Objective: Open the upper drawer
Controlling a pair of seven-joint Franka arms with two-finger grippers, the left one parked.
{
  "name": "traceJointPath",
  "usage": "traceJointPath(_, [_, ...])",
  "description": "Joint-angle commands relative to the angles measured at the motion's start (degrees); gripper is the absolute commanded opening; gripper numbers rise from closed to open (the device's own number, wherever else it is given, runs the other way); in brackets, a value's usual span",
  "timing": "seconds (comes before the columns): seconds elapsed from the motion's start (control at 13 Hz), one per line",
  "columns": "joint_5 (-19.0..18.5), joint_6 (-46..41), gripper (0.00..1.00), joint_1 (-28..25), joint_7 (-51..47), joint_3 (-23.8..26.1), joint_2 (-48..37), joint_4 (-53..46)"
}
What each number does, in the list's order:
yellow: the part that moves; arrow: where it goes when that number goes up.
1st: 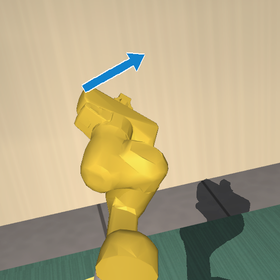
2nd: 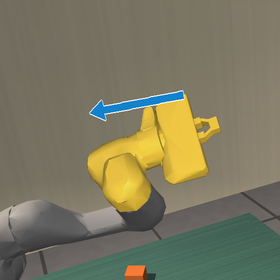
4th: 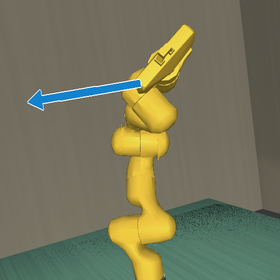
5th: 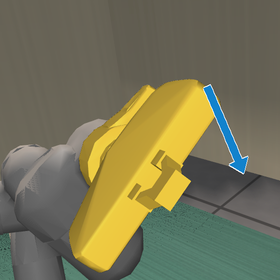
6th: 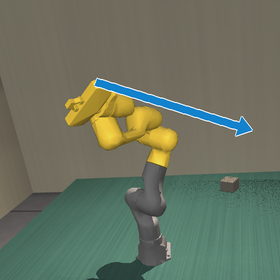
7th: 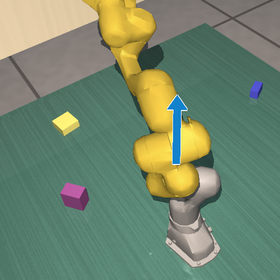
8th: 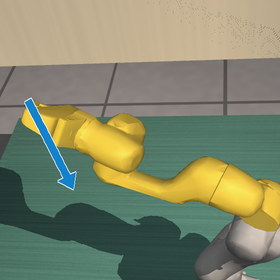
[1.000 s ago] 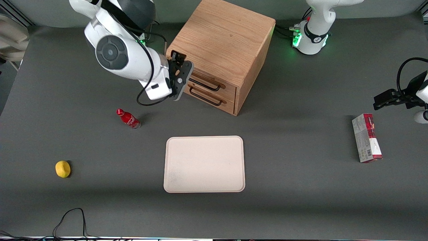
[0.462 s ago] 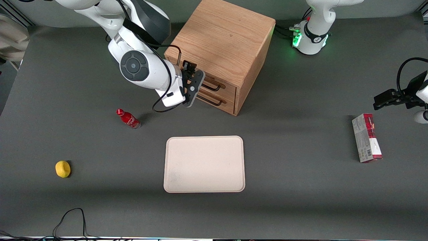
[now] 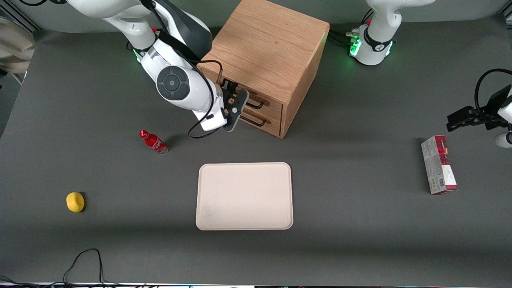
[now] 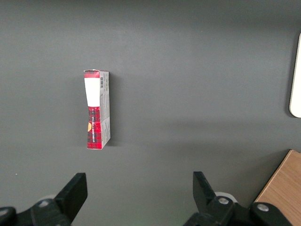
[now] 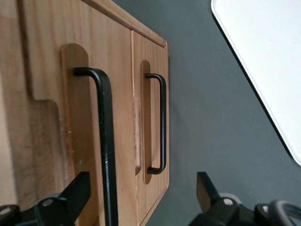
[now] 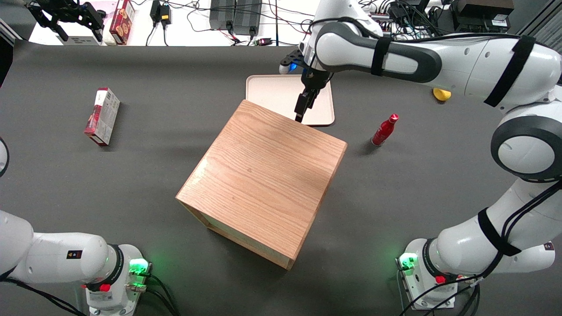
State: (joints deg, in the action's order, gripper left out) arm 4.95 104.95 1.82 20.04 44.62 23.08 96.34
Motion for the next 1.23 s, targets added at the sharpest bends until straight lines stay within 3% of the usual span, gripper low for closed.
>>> traceJointPath(0.0, [-1.25, 2.53, 1.0, -0.59, 1.05, 0.2, 0.29, 1.57])
traceJointPath(0.38, [-1.69, 4.29, 1.0, -0.85, 1.05, 0.2, 1.34, 2.01])
traceJointPath(0.54, [-5.11, 5.26, 1.0, -0.85, 0.88, 0.2, 3.1, 1.84])
traceJointPath(1.15, [-10.66, 6.05, 1.0, -0.15, 1.58, -0.06, 8.11, -3.52])
